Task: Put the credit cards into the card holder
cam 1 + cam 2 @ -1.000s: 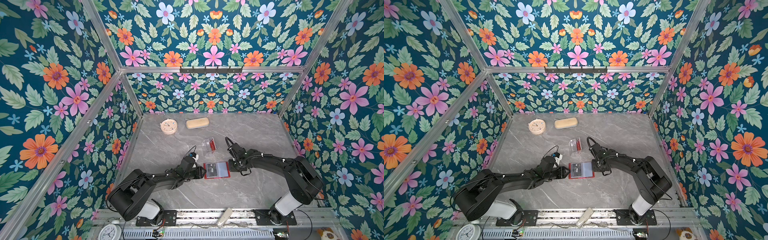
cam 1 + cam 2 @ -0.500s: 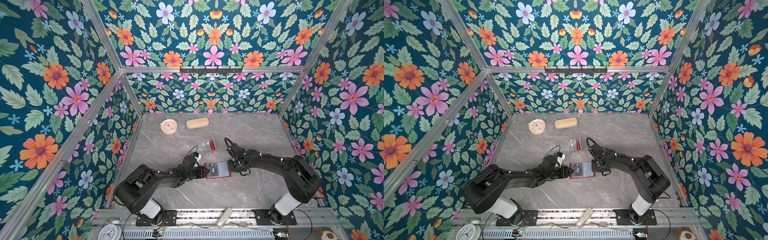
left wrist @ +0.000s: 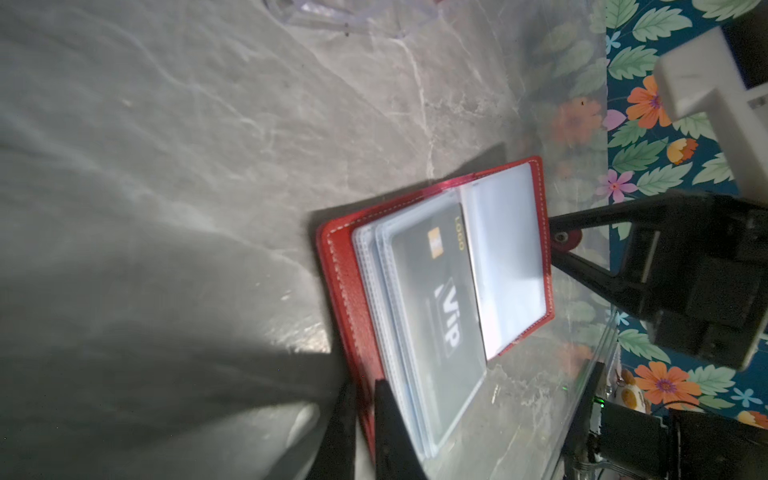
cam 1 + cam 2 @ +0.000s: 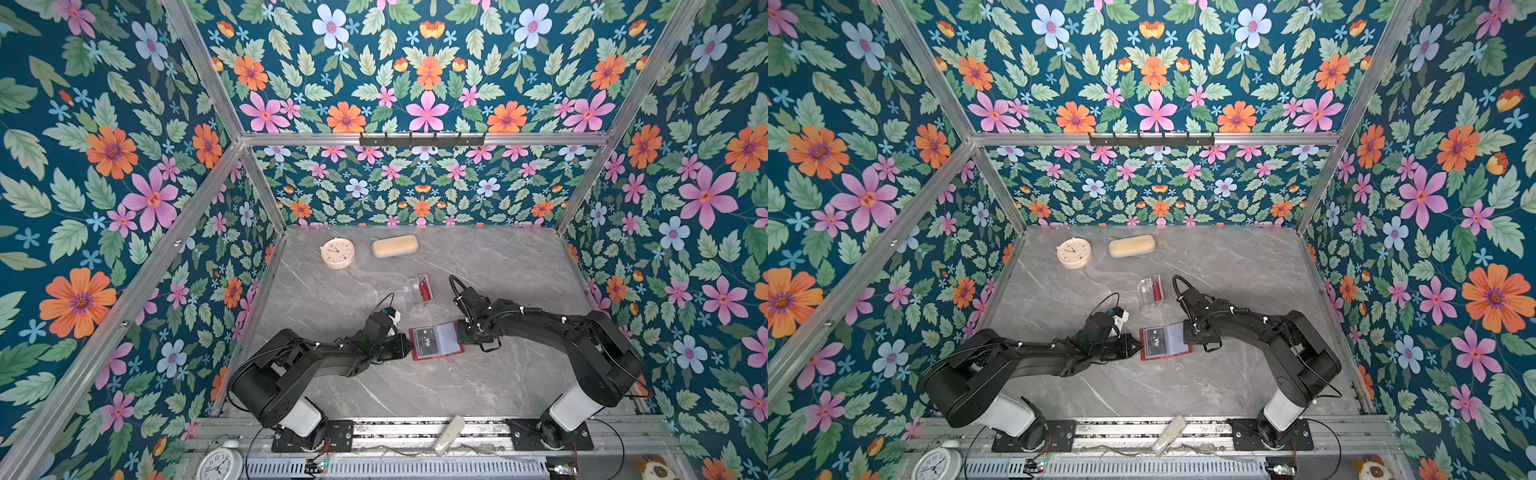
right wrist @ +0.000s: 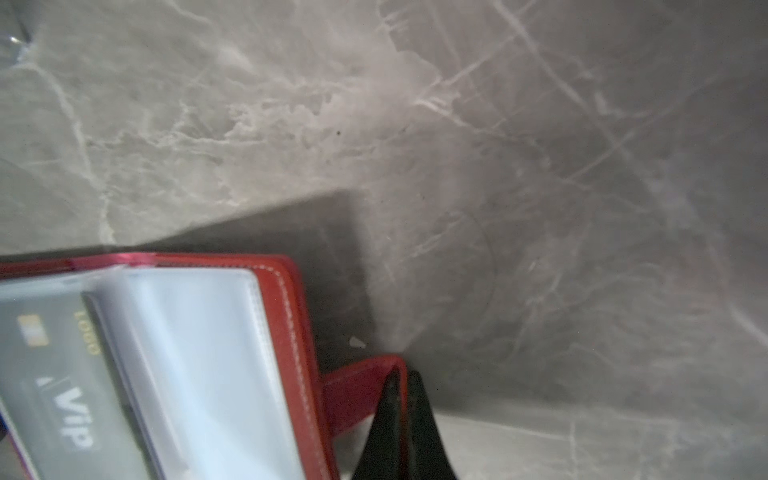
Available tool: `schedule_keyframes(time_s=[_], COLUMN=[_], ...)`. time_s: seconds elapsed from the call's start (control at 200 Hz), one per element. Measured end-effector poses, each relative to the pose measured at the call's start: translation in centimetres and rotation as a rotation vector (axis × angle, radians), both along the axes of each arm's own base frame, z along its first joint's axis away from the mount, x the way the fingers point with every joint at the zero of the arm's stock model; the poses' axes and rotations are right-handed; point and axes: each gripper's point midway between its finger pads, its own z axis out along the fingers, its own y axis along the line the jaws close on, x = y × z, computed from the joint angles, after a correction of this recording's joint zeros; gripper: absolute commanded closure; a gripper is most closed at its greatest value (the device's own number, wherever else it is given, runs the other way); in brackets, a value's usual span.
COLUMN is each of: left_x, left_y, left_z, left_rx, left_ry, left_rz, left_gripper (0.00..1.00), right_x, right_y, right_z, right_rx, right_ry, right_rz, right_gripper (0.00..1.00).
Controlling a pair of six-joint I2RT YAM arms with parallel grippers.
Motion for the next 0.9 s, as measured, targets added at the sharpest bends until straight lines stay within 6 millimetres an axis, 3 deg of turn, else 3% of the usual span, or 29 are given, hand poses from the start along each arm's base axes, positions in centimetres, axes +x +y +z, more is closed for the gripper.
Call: schedule_keyframes(time_s=[0.105, 0.25, 0.585, 0.9], left_x=[0.1, 0.2, 0.6, 0.8], left_y=[-0.1, -0.2, -1.2, -2.5], left_z=[0.3, 1.2, 2.9, 3.9], left_rx=[-0.007, -0.028, -0.087, -0.131], left_ry=[-0.006, -0.021, -0.049, -0.057], left_rz=[0.001, 0.003, -0.011, -0.040], left_gripper=[1.00, 0.99, 0.75, 0.66], right_x=[0.0, 0.0, 0.0, 0.0], right_y=[0.0, 0.0, 0.0, 0.0], right_z=[0.0, 0.1, 0.0, 0.0], right_rx=[0.004, 0.007, 0.009, 0.010], right_ry=[-0.005, -0.009, -0.011, -0.012], right_rz=[0.000, -0.003, -0.003, -0.002], right_gripper=[0.97, 0.97, 0.98, 0.98])
